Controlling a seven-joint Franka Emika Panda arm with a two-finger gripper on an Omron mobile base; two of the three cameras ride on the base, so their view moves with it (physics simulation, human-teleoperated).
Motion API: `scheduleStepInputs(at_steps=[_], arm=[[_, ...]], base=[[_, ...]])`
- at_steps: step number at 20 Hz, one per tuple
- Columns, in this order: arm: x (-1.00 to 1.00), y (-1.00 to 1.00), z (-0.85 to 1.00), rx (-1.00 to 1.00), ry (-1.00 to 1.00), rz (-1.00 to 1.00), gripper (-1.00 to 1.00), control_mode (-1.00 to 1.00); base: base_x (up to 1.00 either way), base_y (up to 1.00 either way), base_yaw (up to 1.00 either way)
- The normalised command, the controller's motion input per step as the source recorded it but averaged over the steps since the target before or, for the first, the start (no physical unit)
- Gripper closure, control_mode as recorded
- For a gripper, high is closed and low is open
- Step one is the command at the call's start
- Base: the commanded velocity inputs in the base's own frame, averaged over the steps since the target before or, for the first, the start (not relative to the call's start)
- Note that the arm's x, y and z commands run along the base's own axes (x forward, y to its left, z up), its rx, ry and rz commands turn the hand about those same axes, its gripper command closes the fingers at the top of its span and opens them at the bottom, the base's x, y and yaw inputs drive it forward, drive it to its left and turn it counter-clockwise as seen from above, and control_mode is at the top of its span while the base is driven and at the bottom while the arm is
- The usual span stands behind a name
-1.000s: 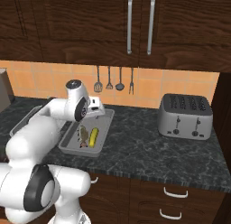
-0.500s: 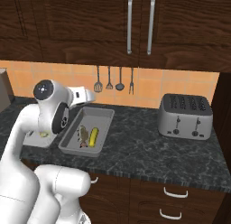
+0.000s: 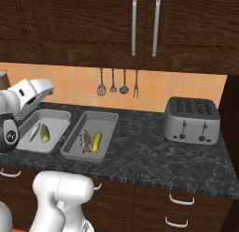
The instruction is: Place one cucumber and one fish in each tupperware on the nearby counter, to pack two identical lunches.
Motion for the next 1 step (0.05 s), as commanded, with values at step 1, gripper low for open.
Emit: scheduleStepInputs(at_steps=[1], arm=[[0.00, 0.70, -1.00, -0.81, 0.13, 0.00, -1.00, -1.00]], base=[[0.00, 0.00, 0.00]])
